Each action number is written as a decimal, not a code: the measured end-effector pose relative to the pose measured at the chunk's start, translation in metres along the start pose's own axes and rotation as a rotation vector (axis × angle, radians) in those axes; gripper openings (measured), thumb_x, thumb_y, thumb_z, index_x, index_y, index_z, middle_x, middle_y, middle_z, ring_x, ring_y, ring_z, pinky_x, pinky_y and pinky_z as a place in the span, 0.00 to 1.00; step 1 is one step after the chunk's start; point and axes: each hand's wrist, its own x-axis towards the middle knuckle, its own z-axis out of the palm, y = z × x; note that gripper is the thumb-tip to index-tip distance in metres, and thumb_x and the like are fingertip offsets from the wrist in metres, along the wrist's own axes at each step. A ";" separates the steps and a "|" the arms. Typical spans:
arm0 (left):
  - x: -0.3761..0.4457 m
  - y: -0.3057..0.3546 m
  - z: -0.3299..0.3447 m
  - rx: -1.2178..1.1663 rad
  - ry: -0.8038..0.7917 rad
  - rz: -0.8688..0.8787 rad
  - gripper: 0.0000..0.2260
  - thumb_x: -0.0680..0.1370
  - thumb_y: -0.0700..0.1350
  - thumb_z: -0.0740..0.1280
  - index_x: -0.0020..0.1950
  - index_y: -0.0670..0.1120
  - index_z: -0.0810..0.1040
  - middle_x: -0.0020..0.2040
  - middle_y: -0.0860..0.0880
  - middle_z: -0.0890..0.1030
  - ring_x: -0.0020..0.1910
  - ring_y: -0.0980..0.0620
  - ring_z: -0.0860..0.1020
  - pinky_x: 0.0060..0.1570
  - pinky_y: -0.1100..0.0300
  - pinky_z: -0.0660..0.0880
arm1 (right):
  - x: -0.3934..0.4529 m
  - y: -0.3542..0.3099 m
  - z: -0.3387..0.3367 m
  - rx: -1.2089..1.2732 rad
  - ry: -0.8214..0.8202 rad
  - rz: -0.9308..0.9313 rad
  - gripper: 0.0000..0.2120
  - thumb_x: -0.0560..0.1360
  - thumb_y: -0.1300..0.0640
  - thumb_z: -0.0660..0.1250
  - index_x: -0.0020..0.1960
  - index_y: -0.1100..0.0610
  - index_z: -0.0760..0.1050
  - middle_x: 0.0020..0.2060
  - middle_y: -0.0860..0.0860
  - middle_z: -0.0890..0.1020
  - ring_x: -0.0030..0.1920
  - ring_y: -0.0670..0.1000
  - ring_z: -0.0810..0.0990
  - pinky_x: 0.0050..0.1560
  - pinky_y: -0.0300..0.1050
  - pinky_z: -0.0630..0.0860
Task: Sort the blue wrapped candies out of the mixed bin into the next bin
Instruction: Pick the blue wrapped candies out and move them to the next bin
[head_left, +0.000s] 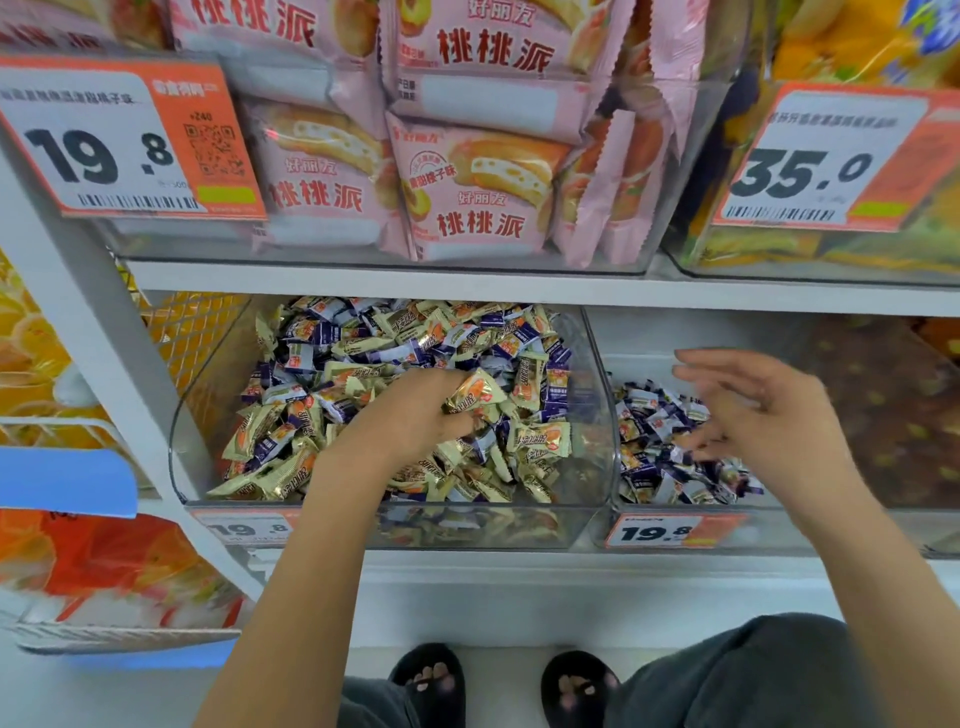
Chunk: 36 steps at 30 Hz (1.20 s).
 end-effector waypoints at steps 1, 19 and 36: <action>-0.002 0.004 -0.002 0.002 0.002 -0.003 0.14 0.78 0.43 0.65 0.35 0.50 0.64 0.31 0.54 0.66 0.28 0.59 0.63 0.25 0.67 0.58 | -0.002 -0.006 0.002 0.004 0.054 -0.088 0.12 0.78 0.64 0.61 0.52 0.51 0.79 0.49 0.47 0.83 0.28 0.52 0.82 0.31 0.45 0.81; -0.003 -0.003 -0.004 0.040 0.094 0.006 0.09 0.77 0.42 0.66 0.53 0.38 0.73 0.32 0.53 0.68 0.31 0.53 0.68 0.28 0.64 0.60 | 0.027 0.007 0.147 -0.800 -0.707 -0.390 0.22 0.72 0.58 0.70 0.65 0.56 0.70 0.58 0.54 0.73 0.56 0.54 0.72 0.46 0.39 0.65; -0.002 -0.008 0.001 0.082 0.079 -0.044 0.14 0.77 0.48 0.65 0.38 0.43 0.65 0.31 0.48 0.67 0.29 0.54 0.63 0.28 0.60 0.56 | -0.022 0.027 0.030 -0.243 0.404 -0.298 0.10 0.73 0.64 0.69 0.44 0.49 0.76 0.37 0.49 0.80 0.38 0.48 0.78 0.39 0.26 0.69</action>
